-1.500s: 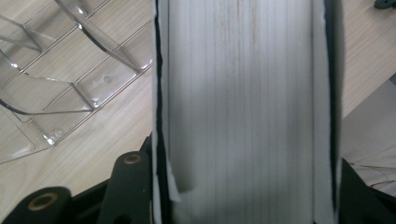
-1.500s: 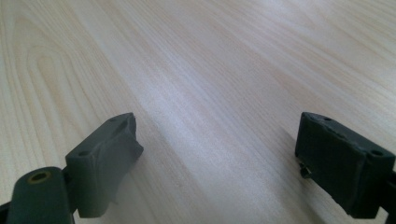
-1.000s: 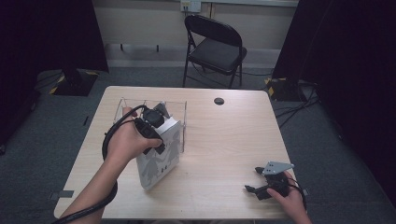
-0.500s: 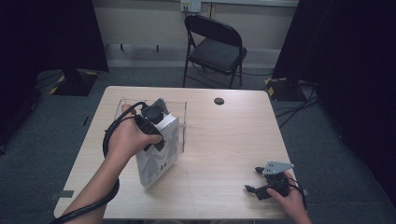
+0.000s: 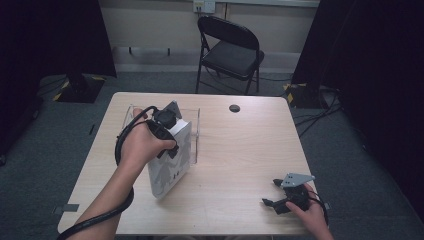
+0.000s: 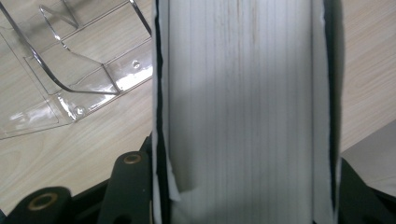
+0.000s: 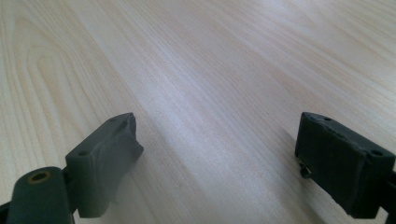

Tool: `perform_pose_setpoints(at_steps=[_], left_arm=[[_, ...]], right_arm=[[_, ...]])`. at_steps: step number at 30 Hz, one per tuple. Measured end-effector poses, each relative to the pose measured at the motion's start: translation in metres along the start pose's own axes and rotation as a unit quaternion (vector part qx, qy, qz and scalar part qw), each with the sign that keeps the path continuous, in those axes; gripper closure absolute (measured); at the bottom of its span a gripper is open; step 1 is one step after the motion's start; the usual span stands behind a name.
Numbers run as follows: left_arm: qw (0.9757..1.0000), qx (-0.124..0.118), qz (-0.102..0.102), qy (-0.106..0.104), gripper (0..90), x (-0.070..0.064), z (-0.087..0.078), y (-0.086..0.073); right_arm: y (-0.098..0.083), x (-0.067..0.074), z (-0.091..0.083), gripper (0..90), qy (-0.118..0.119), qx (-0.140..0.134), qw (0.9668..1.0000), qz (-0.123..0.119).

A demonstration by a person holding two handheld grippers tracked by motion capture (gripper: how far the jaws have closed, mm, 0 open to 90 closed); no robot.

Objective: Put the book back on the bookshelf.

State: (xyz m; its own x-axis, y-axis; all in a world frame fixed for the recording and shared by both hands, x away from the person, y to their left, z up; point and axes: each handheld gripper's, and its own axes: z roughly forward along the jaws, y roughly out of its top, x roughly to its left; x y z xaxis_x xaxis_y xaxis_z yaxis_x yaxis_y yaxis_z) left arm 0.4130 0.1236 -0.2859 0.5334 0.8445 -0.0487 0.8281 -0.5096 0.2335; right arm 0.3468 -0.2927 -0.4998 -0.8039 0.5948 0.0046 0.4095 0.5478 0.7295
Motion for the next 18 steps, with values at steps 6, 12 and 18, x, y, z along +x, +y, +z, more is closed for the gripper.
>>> perform_pose_setpoints(at_steps=[6,12,18], left_arm=[[1.0000,0.003,-0.004,-0.004,52.7,-0.001,0.000,0.003],[0.9999,0.003,-0.012,0.001,52.7,0.000,0.000,0.007],[0.9999,0.002,-0.016,-0.001,52.7,0.002,0.002,0.011]], right_arm=[[0.000,0.000,0.000,11.9,0.000,0.000,1.0000,0.000],[0.000,0.000,0.000,11.9,0.000,0.000,1.0000,0.000],[0.000,0.000,0.000,11.9,0.000,0.000,1.0000,0.000]])
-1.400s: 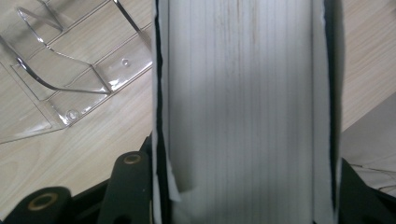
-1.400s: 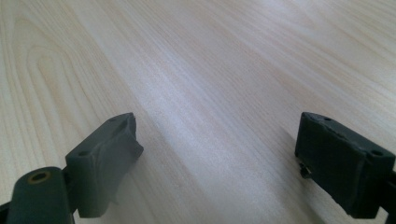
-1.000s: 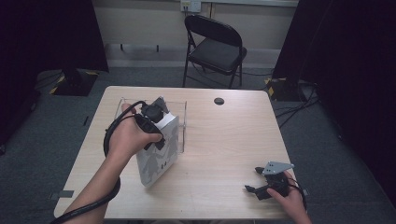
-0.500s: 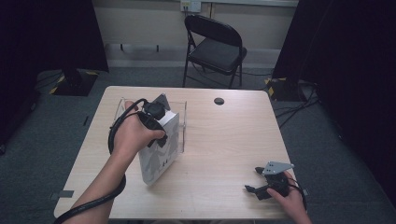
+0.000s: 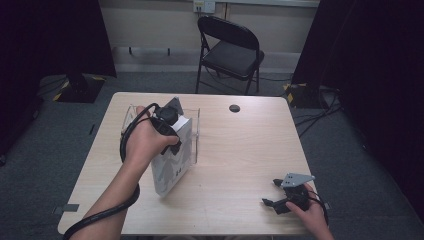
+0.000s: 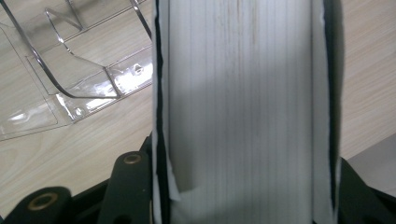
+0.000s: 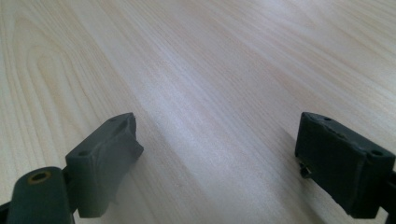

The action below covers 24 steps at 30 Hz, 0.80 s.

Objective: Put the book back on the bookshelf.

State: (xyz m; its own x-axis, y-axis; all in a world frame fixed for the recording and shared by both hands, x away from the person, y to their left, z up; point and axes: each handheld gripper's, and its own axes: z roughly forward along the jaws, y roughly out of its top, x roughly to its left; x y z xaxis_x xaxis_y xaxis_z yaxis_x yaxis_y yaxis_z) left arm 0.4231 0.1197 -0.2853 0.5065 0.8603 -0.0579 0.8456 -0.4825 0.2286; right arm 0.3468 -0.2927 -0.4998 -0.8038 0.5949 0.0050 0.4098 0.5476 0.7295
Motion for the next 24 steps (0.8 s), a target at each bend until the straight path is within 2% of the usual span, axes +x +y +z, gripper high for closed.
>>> perform_pose_setpoints(at_steps=[4,7,10,13,14,20,24], left_arm=[[1.0000,-0.001,-0.008,-0.003,52.8,0.002,0.000,0.002],[1.0000,-0.002,-0.004,-0.003,52.8,0.003,0.000,0.004],[0.9999,-0.001,-0.014,-0.001,52.8,0.001,-0.001,0.005],[1.0000,0.001,-0.008,-0.003,52.8,0.003,0.000,0.008],[0.9999,0.000,-0.014,-0.004,52.8,0.004,0.000,0.009],[0.9999,-0.002,-0.015,0.003,52.8,0.004,0.001,0.012],[0.9996,-0.007,-0.025,0.003,52.8,0.005,0.001,0.014]], right_arm=[[0.000,0.000,0.000,11.9,0.000,0.000,1.0000,0.000],[0.000,0.000,0.000,11.9,0.000,0.000,1.0000,0.000],[0.000,0.000,0.000,11.9,0.000,0.000,1.0000,0.000],[0.000,0.000,0.000,11.9,0.000,0.000,1.0000,0.000],[0.000,0.000,0.000,11.9,0.000,0.000,1.0000,0.000],[0.000,0.000,0.000,11.9,0.000,0.000,1.0000,0.000],[0.000,0.000,0.000,11.9,0.000,0.000,1.0000,0.000]])
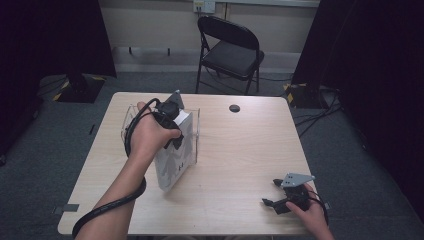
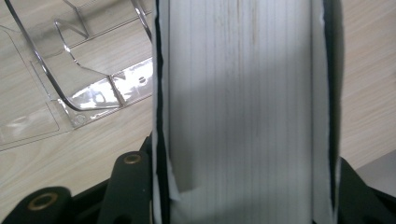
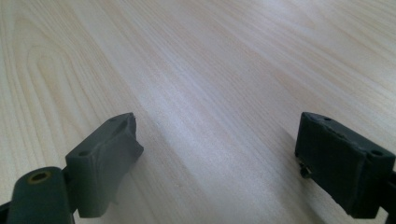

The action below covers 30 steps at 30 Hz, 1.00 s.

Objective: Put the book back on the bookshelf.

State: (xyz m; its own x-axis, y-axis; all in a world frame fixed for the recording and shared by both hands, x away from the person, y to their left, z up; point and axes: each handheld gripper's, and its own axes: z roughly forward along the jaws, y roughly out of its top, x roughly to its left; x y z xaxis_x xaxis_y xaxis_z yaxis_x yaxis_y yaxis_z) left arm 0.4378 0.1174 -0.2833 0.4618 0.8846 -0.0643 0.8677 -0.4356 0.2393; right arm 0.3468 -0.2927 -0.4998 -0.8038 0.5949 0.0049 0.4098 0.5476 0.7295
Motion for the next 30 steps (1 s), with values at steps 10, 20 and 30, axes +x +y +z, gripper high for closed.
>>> perform_pose_setpoints(at_steps=[10,20,30], left_arm=[[0.9994,-0.002,-0.033,0.003,52.8,-0.002,-0.001,0.006],[0.9990,-0.016,-0.041,0.001,52.8,0.000,0.002,0.012],[0.9976,-0.021,-0.064,0.018,52.7,-0.002,0.000,0.019]], right_arm=[[0.000,0.000,0.000,11.9,0.000,0.000,1.0000,0.000],[0.000,0.000,0.000,11.9,0.000,0.000,1.0000,0.000],[0.000,0.000,0.000,11.9,0.000,0.000,1.0000,0.000]])
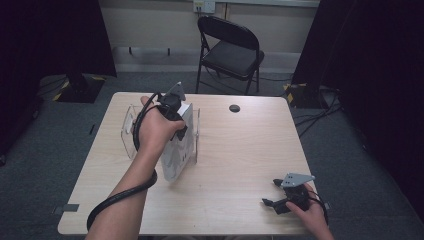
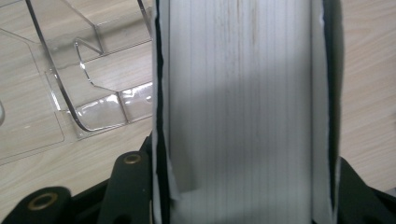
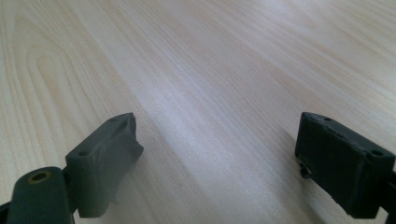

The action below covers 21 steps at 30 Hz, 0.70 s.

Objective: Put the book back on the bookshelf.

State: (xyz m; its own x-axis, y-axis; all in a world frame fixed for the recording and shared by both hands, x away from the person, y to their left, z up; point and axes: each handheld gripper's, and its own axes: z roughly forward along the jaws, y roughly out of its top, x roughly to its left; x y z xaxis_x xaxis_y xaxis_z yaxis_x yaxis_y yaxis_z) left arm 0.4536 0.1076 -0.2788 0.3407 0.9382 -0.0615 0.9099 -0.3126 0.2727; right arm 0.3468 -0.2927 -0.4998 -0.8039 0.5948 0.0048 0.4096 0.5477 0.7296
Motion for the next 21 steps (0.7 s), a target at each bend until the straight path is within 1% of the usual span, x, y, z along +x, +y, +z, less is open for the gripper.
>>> perform_pose_setpoints(at_steps=[2,3,4,5,6,7,8,11,13,14,16,17,18,19,21], left_arm=[[1.0000,0.004,-0.004,0.002,52.8,-0.001,-0.001,0.002],[1.0000,0.005,-0.001,0.004,52.7,-0.001,0.000,0.003],[1.0000,0.006,-0.005,0.002,52.8,-0.001,0.000,0.004],[1.0000,0.005,-0.007,0.005,52.8,-0.001,0.000,0.005],[1.0000,0.006,-0.007,0.001,52.8,-0.001,0.000,0.006],[0.9999,0.005,-0.008,0.006,52.8,-0.001,0.000,0.007],[0.9999,0.005,-0.008,0.006,52.8,-0.001,0.001,0.007],[0.9999,0.006,-0.012,0.003,52.8,-0.001,0.002,0.009],[0.9999,0.005,-0.013,0.007,52.8,-0.001,0.003,0.011],[0.9999,0.006,-0.014,0.003,52.8,-0.001,0.003,0.012],[0.9998,0.007,-0.015,0.004,52.7,-0.001,0.003,0.012],[0.9998,0.006,-0.018,0.007,52.8,-0.001,0.004,0.013],[0.9997,0.005,-0.021,0.005,52.7,-0.001,0.005,0.014],[0.9997,0.005,-0.022,0.010,52.8,-0.001,0.005,0.014],[0.9997,0.007,-0.023,0.009,52.7,-0.001,0.005,0.015]], right_arm=[[0.000,0.000,0.000,11.9,0.000,0.000,1.0000,0.000],[0.000,0.000,0.000,11.9,0.000,0.000,1.0000,0.000],[0.000,0.000,0.000,11.9,0.000,0.000,1.0000,0.000],[0.000,0.000,0.000,11.9,0.000,0.000,1.0000,0.000],[0.000,0.000,0.000,11.9,0.000,0.000,1.0000,0.000],[0.000,0.000,0.000,11.9,0.000,0.000,1.0000,0.000],[0.000,0.000,0.000,11.9,0.000,0.000,1.0000,0.000],[0.000,0.000,0.000,11.9,0.000,0.000,1.0000,0.000],[0.000,0.000,0.000,11.9,0.000,0.000,1.0000,0.000],[0.000,0.000,0.000,11.9,0.000,0.000,1.0000,0.000],[0.000,0.000,0.000,11.9,0.000,0.000,1.0000,0.000],[0.000,0.000,0.000,11.9,0.000,0.000,1.0000,0.000],[0.000,0.000,0.000,11.9,0.000,0.000,1.0000,0.000],[0.000,0.000,0.000,11.9,0.000,0.000,1.0000,0.000],[0.000,0.000,0.000,11.9,0.000,0.000,1.0000,0.000]])
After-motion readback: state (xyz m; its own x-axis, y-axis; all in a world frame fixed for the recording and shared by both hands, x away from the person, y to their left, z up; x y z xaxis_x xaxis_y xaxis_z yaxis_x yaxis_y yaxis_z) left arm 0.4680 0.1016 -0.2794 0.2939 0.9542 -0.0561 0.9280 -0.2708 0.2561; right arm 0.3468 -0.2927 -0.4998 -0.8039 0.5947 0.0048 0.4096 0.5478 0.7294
